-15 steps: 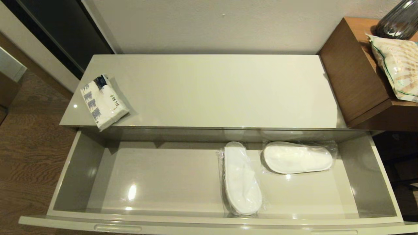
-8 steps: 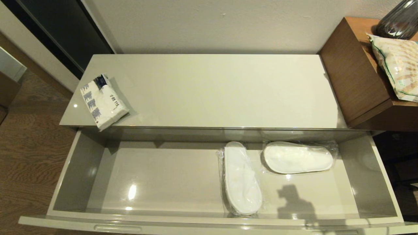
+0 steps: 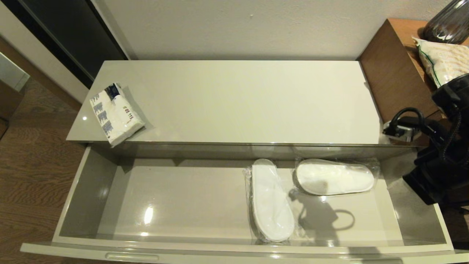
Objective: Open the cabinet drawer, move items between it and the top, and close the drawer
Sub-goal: Take out the disposable slippers from the drawer
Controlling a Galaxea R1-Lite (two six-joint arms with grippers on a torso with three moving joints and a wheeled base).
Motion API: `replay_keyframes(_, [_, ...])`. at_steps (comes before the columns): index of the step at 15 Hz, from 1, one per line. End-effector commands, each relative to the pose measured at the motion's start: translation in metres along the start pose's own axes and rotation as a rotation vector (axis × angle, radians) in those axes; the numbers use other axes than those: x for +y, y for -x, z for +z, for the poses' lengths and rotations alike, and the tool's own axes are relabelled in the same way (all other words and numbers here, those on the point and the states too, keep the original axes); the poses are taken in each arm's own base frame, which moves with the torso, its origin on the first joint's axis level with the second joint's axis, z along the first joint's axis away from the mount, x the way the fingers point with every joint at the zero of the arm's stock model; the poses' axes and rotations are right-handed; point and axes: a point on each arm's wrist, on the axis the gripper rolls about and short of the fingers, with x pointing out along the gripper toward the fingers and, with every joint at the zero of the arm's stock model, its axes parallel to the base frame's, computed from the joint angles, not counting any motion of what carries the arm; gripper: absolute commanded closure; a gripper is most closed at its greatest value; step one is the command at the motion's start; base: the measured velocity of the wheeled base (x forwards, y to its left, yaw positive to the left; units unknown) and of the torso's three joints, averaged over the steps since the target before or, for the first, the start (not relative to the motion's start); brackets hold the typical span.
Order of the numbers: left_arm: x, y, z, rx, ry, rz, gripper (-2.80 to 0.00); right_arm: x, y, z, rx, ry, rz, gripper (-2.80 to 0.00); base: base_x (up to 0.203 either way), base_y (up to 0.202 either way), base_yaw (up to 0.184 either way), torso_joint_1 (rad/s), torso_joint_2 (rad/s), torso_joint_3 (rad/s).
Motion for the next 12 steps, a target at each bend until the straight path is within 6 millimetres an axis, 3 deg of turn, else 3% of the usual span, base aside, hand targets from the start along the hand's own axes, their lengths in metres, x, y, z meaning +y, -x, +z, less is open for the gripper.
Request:
replay_keyframes(1, [0.0,0.0,0.0,0.002,0.0,0.001,0.0,0.017,-0.006,0.0,0.124,0.011,0.016,0.0,0.0,0.0,0.0,0.0,0.0,0.0])
replay_keyframes(6, [0.0,0.0,0.0,0.002,0.0,-0.001,0.0,0.043,-0.033,0.016,0.213,0.086,0.008,0.0,0.0,0.0,0.0,0.0,0.0,0.0])
replay_keyframes(12, [0.0,0.0,0.0,0.002,0.0,-0.001,0.0,0.056,-0.052,0.076,0.232,-0.025,0.024,0.0,0.0,0.0,0.0,0.0,0.0,0.0])
